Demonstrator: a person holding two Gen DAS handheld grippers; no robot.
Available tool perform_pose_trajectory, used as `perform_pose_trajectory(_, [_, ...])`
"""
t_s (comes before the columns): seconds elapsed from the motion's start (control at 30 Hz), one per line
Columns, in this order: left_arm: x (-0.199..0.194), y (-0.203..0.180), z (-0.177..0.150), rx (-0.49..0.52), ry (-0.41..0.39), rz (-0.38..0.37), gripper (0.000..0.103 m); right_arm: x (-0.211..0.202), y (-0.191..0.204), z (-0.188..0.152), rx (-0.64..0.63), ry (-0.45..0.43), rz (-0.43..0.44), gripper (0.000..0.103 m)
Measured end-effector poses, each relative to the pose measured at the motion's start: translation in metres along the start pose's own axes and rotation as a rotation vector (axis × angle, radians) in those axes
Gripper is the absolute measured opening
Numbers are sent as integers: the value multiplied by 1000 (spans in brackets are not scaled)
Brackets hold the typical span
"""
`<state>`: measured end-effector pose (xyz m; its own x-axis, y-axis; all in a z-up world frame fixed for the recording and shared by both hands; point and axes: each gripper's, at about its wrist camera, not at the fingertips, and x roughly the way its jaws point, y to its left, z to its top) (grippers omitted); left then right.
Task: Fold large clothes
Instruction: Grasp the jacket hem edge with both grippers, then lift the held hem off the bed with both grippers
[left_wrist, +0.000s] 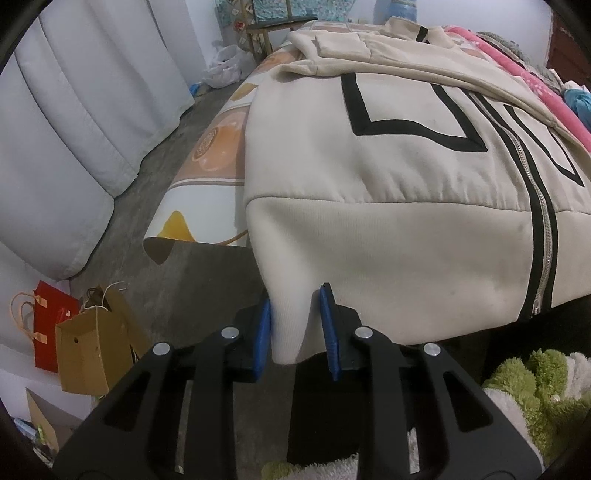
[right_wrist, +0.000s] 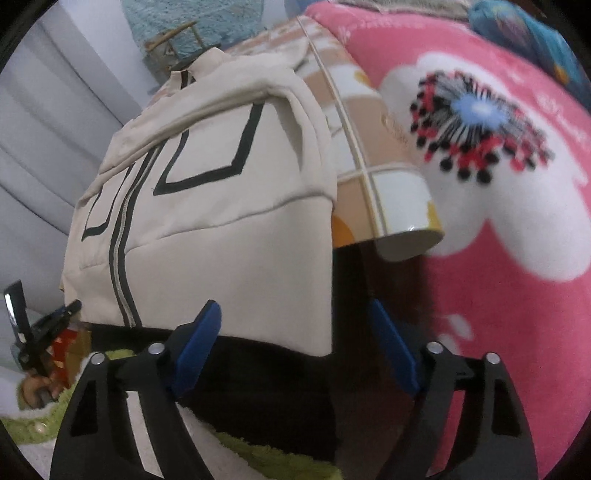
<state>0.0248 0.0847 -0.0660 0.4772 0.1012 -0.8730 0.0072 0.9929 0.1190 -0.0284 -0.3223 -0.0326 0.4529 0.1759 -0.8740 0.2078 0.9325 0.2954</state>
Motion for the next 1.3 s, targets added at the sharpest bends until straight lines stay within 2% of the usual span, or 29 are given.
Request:
perform_pose_trajectory(0.23, [1, -3, -1, 1, 9, 17, 25, 21, -9, -4, 47, 67, 40, 60])
perform_pose_trajectory(0.43, [1, -6, 0, 8, 12, 29, 25, 28, -6, -7, 33, 107, 39, 46])
perform_pose_trajectory(1.3, [1, -9, 0, 19, 16, 41, 25, 36, -2, -8, 15, 134, 24, 45])
